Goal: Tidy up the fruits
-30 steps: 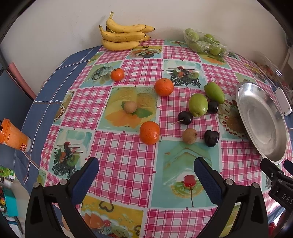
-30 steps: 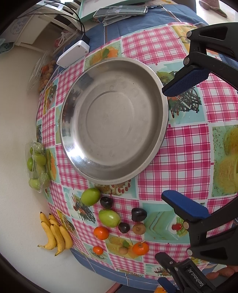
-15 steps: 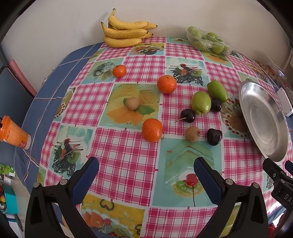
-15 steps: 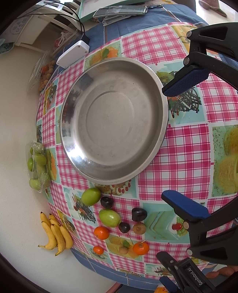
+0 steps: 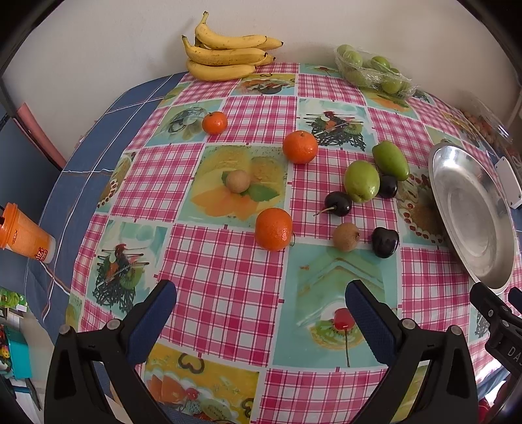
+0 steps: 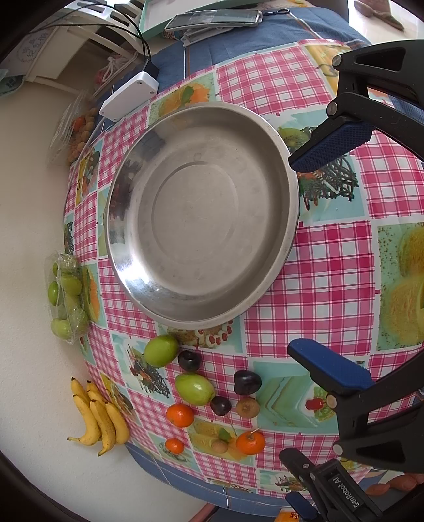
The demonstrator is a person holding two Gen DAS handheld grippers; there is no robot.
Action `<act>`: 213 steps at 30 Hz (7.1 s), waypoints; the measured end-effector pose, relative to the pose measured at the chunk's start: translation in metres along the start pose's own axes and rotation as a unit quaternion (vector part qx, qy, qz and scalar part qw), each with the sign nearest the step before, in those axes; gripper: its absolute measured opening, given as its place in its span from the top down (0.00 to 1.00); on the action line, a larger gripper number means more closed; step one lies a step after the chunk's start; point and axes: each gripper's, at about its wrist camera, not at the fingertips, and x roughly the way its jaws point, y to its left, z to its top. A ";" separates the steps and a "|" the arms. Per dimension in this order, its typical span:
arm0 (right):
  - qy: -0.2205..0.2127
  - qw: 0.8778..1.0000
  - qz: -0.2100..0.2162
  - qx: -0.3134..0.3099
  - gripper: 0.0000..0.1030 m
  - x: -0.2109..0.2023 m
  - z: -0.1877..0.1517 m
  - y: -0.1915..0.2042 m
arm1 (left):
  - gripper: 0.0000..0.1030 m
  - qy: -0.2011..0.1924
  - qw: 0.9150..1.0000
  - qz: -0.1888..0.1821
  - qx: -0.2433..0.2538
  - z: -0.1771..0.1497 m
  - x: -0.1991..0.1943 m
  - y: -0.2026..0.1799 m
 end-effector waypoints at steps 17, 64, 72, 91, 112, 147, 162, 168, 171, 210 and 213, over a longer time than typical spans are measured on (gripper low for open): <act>0.000 1.000 0.001 0.000 0.00 0.000 0.000 0.000 | 0.01 0.001 1.000 0.000 -0.001 -0.001 0.001 0.002; -0.017 0.992 0.107 -0.067 0.09 0.002 0.018 0.075 | 0.00 -0.024 0.996 -0.063 -0.058 0.036 0.003 0.038; 0.007 0.990 0.117 -0.077 0.34 0.023 0.028 0.091 | 0.00 0.010 0.997 -0.049 -0.065 0.047 0.022 0.031; 0.051 0.987 0.138 -0.064 0.65 0.054 0.035 0.098 | 0.49 0.054 0.992 -0.094 -0.057 0.050 0.055 0.021; 0.049 0.985 0.149 -0.078 0.85 0.054 0.037 0.107 | 0.66 0.045 0.992 -0.103 -0.064 0.048 0.051 0.025; 0.057 0.985 0.145 -0.071 0.66 0.064 0.036 0.112 | 0.66 0.051 0.992 -0.087 -0.079 0.041 0.055 0.033; 0.068 0.983 0.159 -0.062 0.71 0.068 0.036 0.114 | 0.66 0.050 0.992 -0.087 -0.076 0.040 0.055 0.034; 0.054 0.984 0.156 -0.071 0.72 0.061 0.037 0.117 | 0.66 0.050 0.992 -0.087 -0.076 0.040 0.055 0.034; 0.045 0.984 0.160 -0.069 0.72 0.054 0.038 0.116 | 0.66 0.050 0.992 -0.087 -0.076 0.039 0.055 0.034; -0.004 0.991 0.002 0.136 0.71 0.027 0.073 -0.066 | 0.66 0.001 0.982 -0.161 0.100 0.069 -0.005 -0.157; 0.001 0.988 -0.011 0.151 0.71 0.031 0.072 -0.078 | 0.66 0.001 0.980 -0.162 0.118 0.066 -0.001 -0.173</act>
